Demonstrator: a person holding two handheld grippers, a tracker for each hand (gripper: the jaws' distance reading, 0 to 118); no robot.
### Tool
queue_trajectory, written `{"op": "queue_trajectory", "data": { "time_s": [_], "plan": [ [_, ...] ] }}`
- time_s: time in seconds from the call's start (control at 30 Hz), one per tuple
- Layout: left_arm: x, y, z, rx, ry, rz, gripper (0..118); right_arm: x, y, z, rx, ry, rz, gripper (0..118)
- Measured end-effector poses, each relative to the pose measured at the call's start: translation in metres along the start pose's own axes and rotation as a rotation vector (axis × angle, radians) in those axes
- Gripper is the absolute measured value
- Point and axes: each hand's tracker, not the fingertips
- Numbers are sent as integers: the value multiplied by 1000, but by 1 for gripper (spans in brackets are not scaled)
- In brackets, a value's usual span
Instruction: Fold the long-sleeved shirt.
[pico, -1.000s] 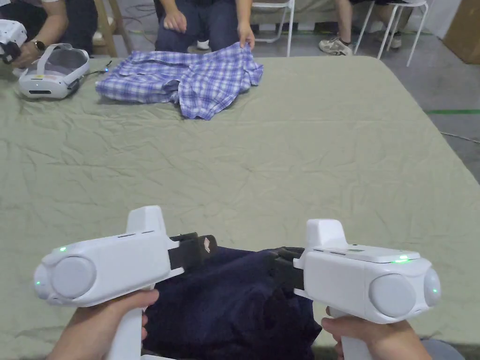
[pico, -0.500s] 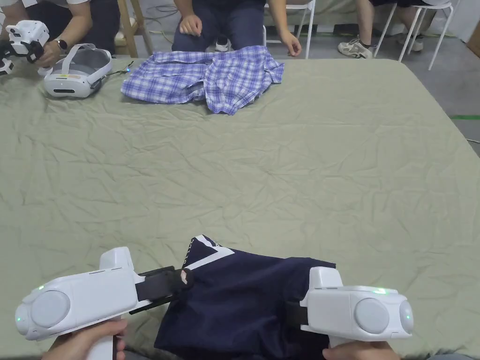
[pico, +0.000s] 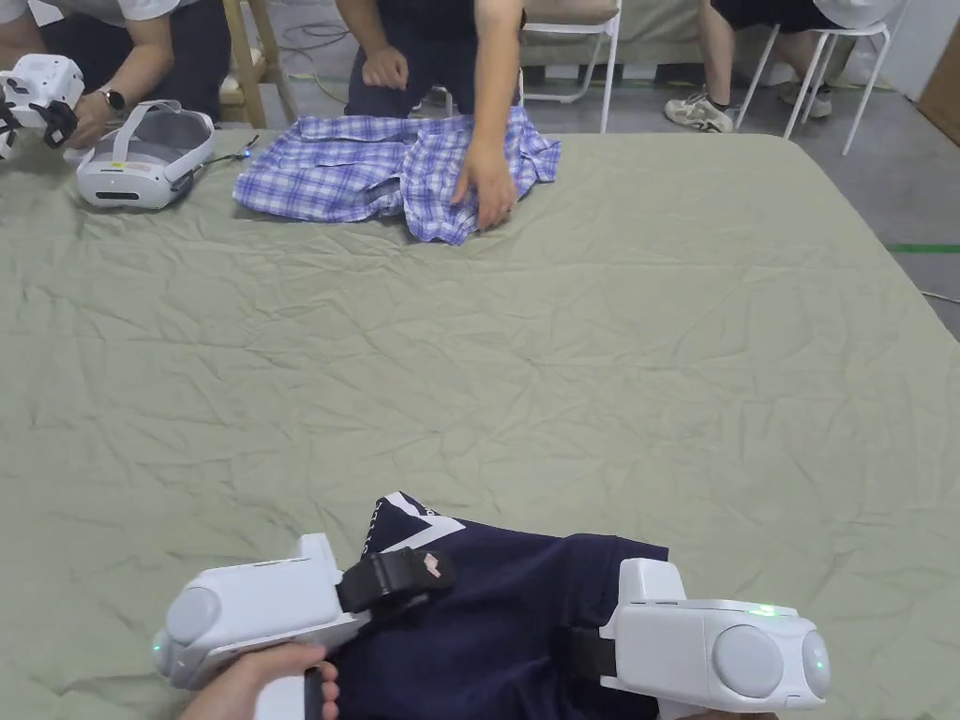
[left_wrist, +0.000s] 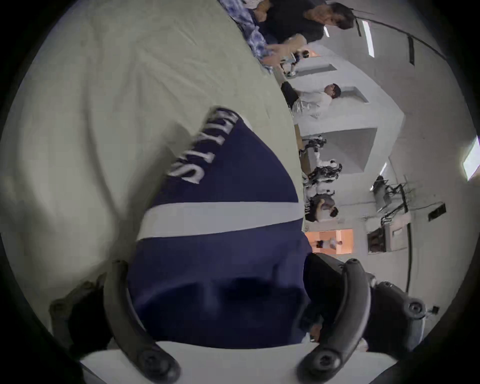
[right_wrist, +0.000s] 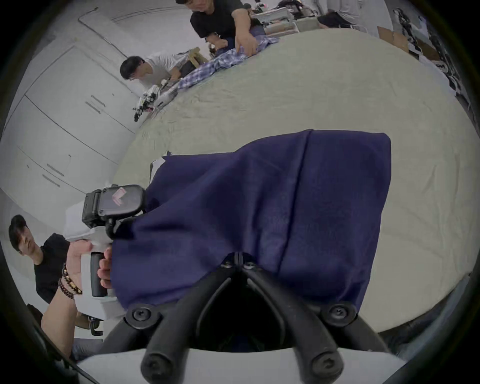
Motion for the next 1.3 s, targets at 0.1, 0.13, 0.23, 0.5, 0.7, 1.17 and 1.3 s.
{"op": "queue_trajectory", "data": {
  "time_s": [0.1, 0.13, 0.23, 0.5, 0.7, 1.17, 1.3],
  "plan": [
    [22, 2, 2, -28, 182, -141, 29, -1, 0, 0, 2, -6, -5, 0],
    [18, 5, 5, -38, 172, -152, 29, -1, 0, 0, 3, -1, -10, 0],
    [21, 10, 18, -40, 118, -131, 27, -10, 5, 1, -2, -4, 10, 0],
    [23, 44, 84, 45, 146, -236, 27, -108, 53, 22, 247, -48, 278, 0],
    [-17, 105, 184, 156, 246, -246, 27, -216, 82, -18, 403, 2, 451, 0],
    [-144, 233, 358, 256, 509, -126, 63, -378, 97, -176, 363, 127, 620, 0],
    [-124, 220, 362, 473, 671, -279, 109, -376, 99, -177, 342, 125, 641, 0]
  ]
}}
